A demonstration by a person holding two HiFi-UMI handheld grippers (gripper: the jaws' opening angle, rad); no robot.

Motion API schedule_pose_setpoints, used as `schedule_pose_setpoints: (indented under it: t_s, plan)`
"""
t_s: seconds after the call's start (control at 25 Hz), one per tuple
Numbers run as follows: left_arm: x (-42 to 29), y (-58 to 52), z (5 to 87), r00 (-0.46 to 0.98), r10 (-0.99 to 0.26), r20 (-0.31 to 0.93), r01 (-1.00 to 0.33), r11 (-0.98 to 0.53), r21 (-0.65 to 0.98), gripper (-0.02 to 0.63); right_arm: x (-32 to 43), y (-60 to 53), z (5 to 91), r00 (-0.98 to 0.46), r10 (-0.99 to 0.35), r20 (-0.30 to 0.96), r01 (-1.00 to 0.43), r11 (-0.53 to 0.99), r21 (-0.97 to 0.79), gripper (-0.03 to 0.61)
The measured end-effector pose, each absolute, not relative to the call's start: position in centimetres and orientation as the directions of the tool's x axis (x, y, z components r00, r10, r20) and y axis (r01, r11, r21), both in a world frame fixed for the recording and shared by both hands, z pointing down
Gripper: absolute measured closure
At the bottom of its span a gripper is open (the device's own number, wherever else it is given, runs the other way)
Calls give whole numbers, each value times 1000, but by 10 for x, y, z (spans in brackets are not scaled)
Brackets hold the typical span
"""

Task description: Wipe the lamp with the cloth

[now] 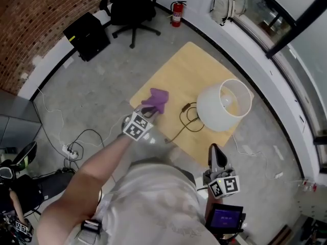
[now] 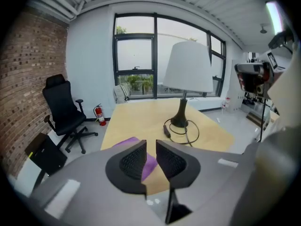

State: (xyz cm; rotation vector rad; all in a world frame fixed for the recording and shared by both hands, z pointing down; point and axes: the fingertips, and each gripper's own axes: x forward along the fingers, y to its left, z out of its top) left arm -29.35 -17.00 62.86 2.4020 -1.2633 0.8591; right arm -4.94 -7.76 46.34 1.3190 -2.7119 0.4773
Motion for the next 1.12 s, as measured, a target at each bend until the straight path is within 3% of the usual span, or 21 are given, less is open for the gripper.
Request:
schedule_pose_setpoints:
  t_s: [0.16,0.28,0.44,0.64,0.84,1.12]
  plan:
    - [-312,-198,668,362,-605,710,-806,-586,-88,504,-40,-89,471,-625,-742,243,-780,577,-242,565]
    - [-317,-211,689,341,-542,768,-734,-664,-144,424,-31,-94,473,-606,-749,269,-795,556,-245,564]
    - [-309,-222,703,370,-443,817,-509,-832,-220,373,-10,-95,477,-568,-769,292,-822,515,-243,565]
    - [-305,-230,719,345,-254,904,-240,-955,-176,336,10,-98,481,-530,-789,310,-847,471,-247,563]
    - [-315,-229,751,220,-118,968,-115,-989,-95,339,14,-97,485,-510,-798,321,-858,445,-256,563]
    - [-319,-226,770,186,-118,975,-196,-977,-80,431,26,-88,488,-457,-829,321,-884,386,-263,563]
